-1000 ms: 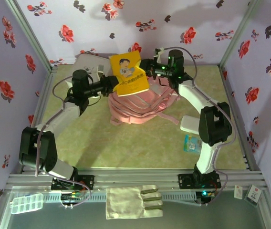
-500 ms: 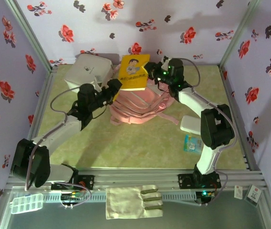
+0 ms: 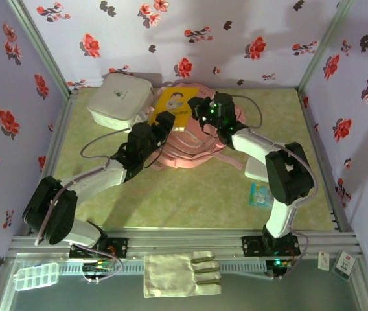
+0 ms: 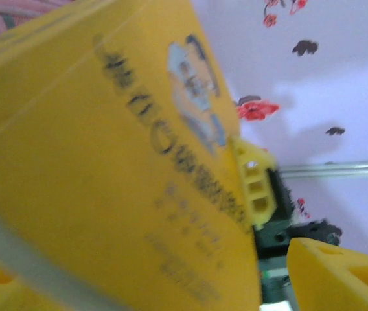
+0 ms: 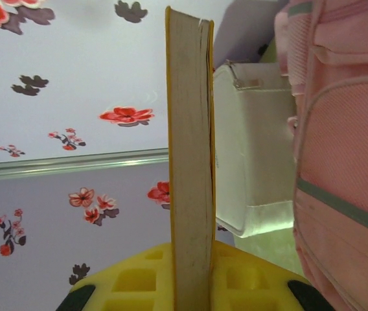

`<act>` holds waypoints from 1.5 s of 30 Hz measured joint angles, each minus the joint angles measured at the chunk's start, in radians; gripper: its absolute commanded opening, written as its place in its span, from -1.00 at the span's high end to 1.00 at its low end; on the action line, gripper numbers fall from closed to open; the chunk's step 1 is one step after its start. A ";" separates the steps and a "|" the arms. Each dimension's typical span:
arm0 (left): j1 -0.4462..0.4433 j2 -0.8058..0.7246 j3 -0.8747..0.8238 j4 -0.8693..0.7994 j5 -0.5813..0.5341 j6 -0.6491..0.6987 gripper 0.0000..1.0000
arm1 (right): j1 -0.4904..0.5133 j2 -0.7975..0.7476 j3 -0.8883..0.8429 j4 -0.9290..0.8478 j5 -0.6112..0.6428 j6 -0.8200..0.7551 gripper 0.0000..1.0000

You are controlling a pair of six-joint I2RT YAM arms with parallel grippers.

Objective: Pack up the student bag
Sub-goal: Pass the book, then open the student bag at the top-center of the table.

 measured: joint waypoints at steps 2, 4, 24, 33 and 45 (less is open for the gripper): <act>0.000 0.006 0.000 0.028 -0.034 -0.018 -0.39 | 0.003 -0.003 -0.014 0.000 0.016 0.014 0.99; 0.000 0.017 0.000 0.051 -0.062 -0.036 -0.22 | 0.002 -0.007 -0.021 0.001 0.029 0.029 0.98; 0.006 -0.051 0.012 -0.105 -0.150 0.012 1.00 | 0.000 -0.120 -0.045 -0.179 0.150 -0.192 -0.42; 0.090 -0.336 0.027 -0.548 -0.222 0.219 1.00 | 0.013 -0.209 -0.043 -0.453 0.302 -0.704 -0.52; 0.305 -0.514 0.074 -0.967 -0.202 0.428 1.00 | 0.094 -0.116 0.139 -0.726 0.317 -1.173 -0.44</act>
